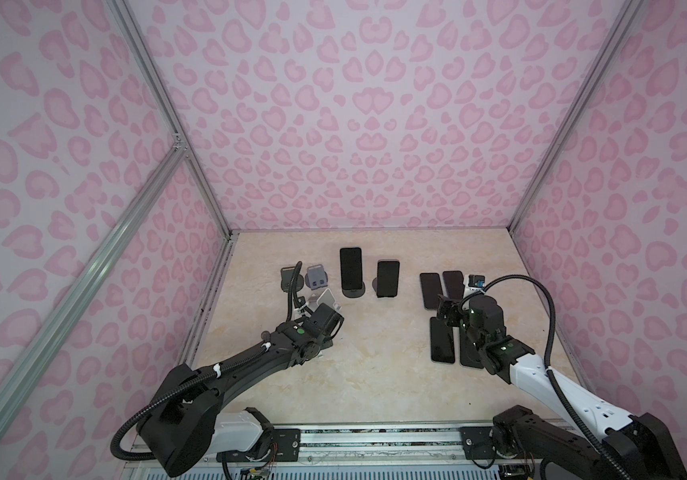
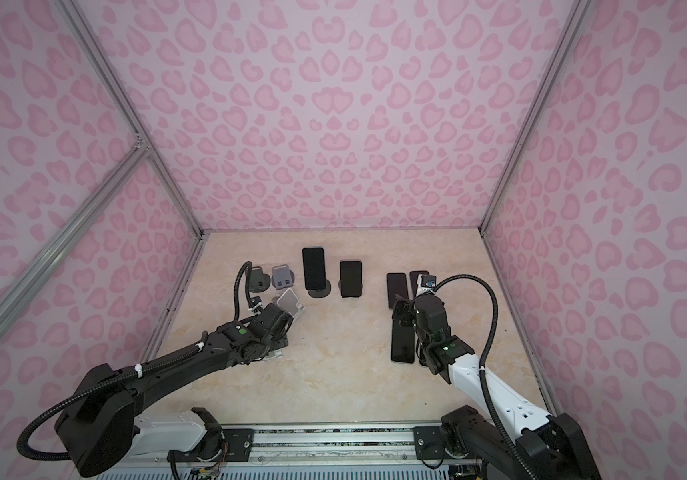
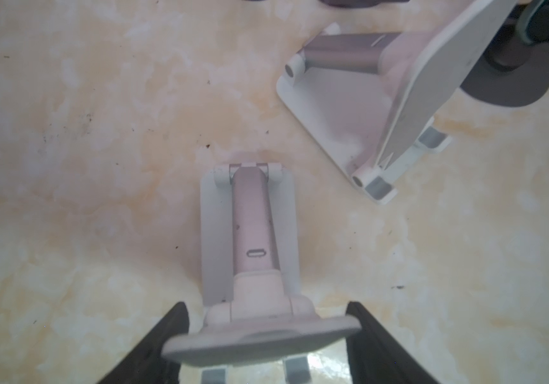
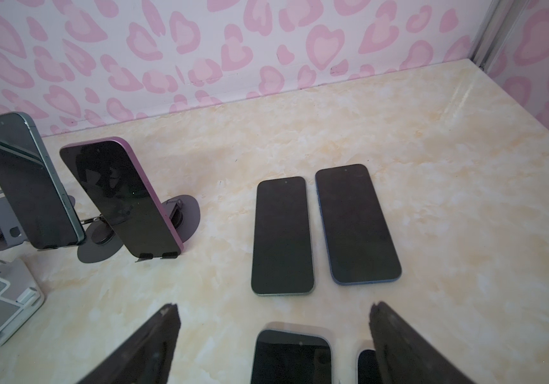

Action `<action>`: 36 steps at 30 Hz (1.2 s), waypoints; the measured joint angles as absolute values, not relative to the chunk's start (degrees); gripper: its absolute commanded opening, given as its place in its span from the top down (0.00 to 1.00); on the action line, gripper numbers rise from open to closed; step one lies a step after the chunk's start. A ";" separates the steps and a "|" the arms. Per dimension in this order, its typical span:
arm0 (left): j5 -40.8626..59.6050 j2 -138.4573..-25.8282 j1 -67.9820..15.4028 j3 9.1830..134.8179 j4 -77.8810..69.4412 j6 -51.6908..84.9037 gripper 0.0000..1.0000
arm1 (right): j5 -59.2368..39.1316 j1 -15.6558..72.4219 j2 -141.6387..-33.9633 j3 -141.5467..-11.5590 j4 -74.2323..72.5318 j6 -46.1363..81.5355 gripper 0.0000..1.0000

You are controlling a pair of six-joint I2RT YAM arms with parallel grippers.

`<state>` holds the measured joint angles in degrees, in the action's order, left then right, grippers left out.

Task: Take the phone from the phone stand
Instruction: 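Carry the second white stand beside the first and release it, then raise the left gripper while the right gripper swings toward the upright phones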

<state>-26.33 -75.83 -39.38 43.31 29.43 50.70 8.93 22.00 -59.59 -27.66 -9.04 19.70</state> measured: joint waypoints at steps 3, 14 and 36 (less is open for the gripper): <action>-25.78 -76.44 -39.33 43.48 27.94 49.67 0.17 | 8.91 22.20 -59.68 -27.86 -9.06 19.66 0.08; -23.59 -69.04 -39.48 43.62 28.67 49.39 0.01 | 9.17 22.39 -59.35 -27.88 -8.99 18.90 0.08; -25.87 -65.71 -23.31 72.84 33.19 32.49 0.03 | 14.46 29.61 -67.05 -37.50 -4.89 20.43 0.04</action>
